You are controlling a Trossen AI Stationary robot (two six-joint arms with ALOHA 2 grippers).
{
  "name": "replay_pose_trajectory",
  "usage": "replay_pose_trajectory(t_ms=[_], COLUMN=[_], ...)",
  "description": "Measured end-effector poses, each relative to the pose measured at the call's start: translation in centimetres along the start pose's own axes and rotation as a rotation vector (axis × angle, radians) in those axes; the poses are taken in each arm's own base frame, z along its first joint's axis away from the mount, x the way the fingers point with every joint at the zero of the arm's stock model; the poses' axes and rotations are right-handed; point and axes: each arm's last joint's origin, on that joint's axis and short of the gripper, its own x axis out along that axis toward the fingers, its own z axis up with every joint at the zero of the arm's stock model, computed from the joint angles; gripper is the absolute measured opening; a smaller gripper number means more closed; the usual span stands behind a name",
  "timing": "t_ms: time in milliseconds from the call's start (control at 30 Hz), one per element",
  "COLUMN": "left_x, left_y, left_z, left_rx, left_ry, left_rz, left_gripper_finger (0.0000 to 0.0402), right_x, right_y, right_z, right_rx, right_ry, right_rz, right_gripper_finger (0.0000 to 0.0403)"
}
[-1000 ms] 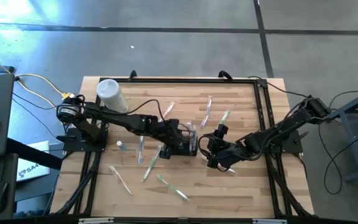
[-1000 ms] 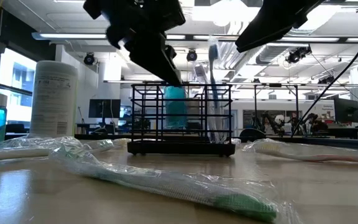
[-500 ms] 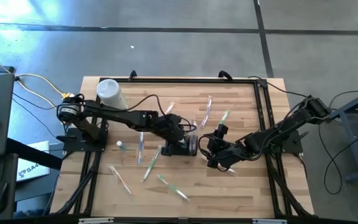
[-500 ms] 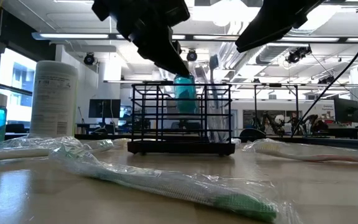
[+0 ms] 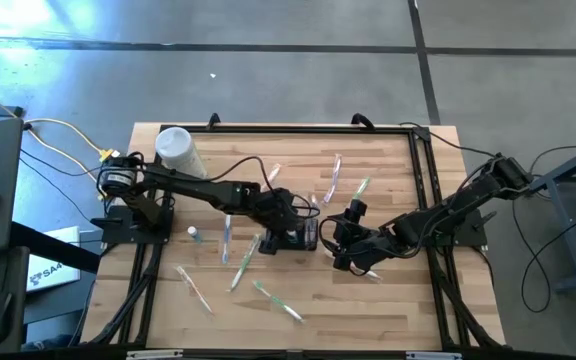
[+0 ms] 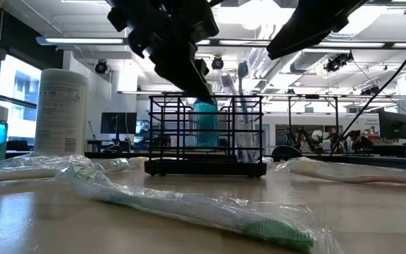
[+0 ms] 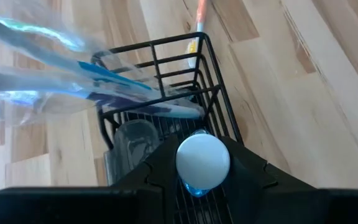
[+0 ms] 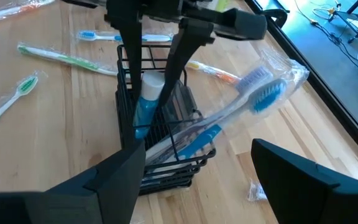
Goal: Pick & Place toothbrushing station
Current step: Put the right blue mouthwash into the black mesh
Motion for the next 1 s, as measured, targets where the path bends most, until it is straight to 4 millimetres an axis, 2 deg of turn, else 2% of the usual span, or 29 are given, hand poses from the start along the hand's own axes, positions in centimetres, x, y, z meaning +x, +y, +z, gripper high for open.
replay_pose_trajectory(t_ms=[367,667,1000], left_x=[0.0,1.2,1.7], left_y=[0.0,0.1,0.1], left_z=[0.4,-0.1,-0.4], left_rx=[0.045,0.082,0.081], left_ry=[-0.043,-0.025,-0.009], left_rz=[-0.024,-0.030,-0.036], left_gripper_finger=[0.0093,0.0093,0.0093], right_x=[0.1,0.1,0.1], right_y=[0.0,0.0,0.0], right_z=[-0.2,-0.2,-0.2], right_rx=[-0.003,-0.003,0.000], right_ry=[0.002,0.001,-0.003], right_rz=[-0.001,0.000,0.001], right_gripper_finger=[0.0285,0.0285,0.0285])
